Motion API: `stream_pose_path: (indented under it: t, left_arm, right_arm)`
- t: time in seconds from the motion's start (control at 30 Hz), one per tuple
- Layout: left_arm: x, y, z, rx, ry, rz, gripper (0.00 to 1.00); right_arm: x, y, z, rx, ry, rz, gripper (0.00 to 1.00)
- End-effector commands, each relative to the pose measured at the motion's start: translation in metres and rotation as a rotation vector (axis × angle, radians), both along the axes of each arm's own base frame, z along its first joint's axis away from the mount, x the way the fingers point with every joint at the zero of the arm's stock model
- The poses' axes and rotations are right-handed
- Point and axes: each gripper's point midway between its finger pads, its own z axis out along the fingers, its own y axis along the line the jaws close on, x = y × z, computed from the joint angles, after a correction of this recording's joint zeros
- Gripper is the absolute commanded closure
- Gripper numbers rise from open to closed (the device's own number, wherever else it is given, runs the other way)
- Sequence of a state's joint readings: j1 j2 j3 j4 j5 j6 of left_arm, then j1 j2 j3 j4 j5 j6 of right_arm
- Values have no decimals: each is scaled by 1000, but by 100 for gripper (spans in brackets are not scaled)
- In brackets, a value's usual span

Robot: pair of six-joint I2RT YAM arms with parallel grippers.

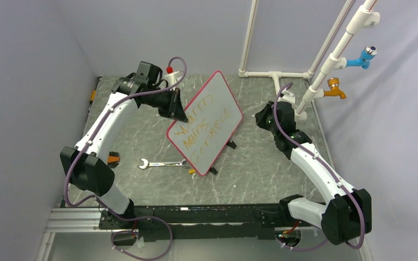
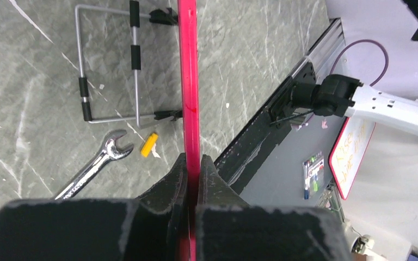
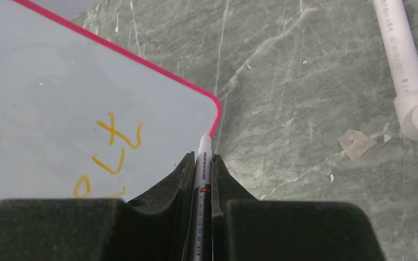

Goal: Write a sentence on the whiteboard
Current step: Put down the whiteboard on the whiteboard stand.

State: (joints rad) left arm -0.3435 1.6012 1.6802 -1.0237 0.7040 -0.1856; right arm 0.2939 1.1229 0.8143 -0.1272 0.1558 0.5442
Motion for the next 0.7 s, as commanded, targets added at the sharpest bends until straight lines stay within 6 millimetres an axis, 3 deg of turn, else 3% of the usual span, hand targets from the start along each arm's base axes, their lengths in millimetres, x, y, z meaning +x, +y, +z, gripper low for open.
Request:
stream_pose_path:
  t: [0.0, 0.37, 0.67]
  left_arm:
    - [-12, -11, 31, -87, -119, -78, 100]
    - [-2, -10, 2, -26, -71, -90, 100]
    - [14, 9, -40, 109, -48, -66, 95]
  right_arm:
    - [3, -4, 14, 2, -48, -10, 100]
    - [5, -7, 5, -10, -32, -12, 100]
    - [7, -10, -2, -17, -21, -9, 100]
